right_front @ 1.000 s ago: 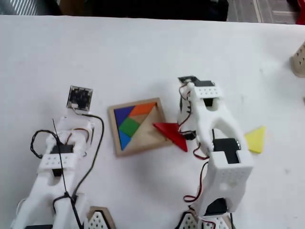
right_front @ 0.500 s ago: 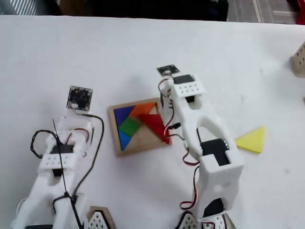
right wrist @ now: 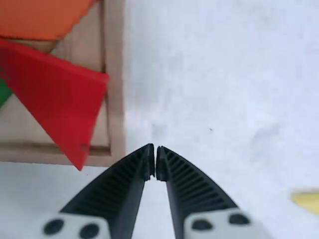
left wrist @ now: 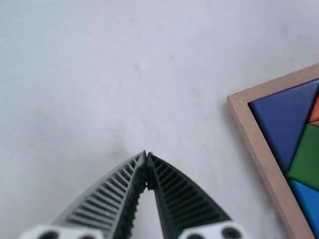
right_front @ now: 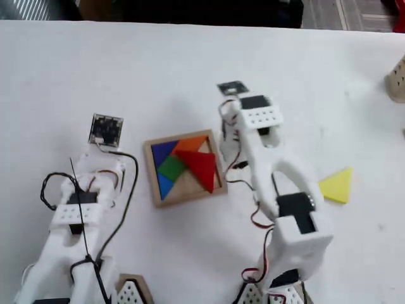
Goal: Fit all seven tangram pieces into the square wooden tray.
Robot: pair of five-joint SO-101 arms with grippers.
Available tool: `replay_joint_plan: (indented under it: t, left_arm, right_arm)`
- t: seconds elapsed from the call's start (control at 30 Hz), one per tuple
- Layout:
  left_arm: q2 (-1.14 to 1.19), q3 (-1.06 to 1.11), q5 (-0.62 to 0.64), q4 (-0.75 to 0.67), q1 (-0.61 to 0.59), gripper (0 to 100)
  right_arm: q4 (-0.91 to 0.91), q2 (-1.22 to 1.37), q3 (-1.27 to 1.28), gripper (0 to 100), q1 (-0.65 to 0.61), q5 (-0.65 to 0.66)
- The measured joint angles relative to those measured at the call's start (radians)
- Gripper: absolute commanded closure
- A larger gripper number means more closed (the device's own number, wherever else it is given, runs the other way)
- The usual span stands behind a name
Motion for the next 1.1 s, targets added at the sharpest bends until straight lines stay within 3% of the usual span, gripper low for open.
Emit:
replay_joint_plan:
  t: [0.13, 0.3, 0.5, 0.77, 1.1]
  left_arm:
    - [0.000, 0.000, 0.015, -0.068, 0.020, 98]
    - [0.000, -0.025, 0.140, -0.100, 0.144, 98]
    - [0.000, -0.278, 0.166, 0.114, 0.348, 98]
    - [0.213, -0.575, 0.167, 0.186, 0.554, 98]
    - [0.700, -0.847, 0.167, 0.186, 0.594, 98]
  right_arm:
    - [-0.028, -0.133, 0.192, 98.1, 0.107, 0.066]
    - [-0.160, -0.390, 0.509, 98.1, 0.209, 0.127]
    - [-0.245, -0.686, 0.815, 98.1, 0.295, 0.181]
    - [-0.301, -0.694, 0.893, 98.1, 0.414, 0.302]
    - [-0.351, -0.641, 0.895, 98.1, 0.479, 0.321]
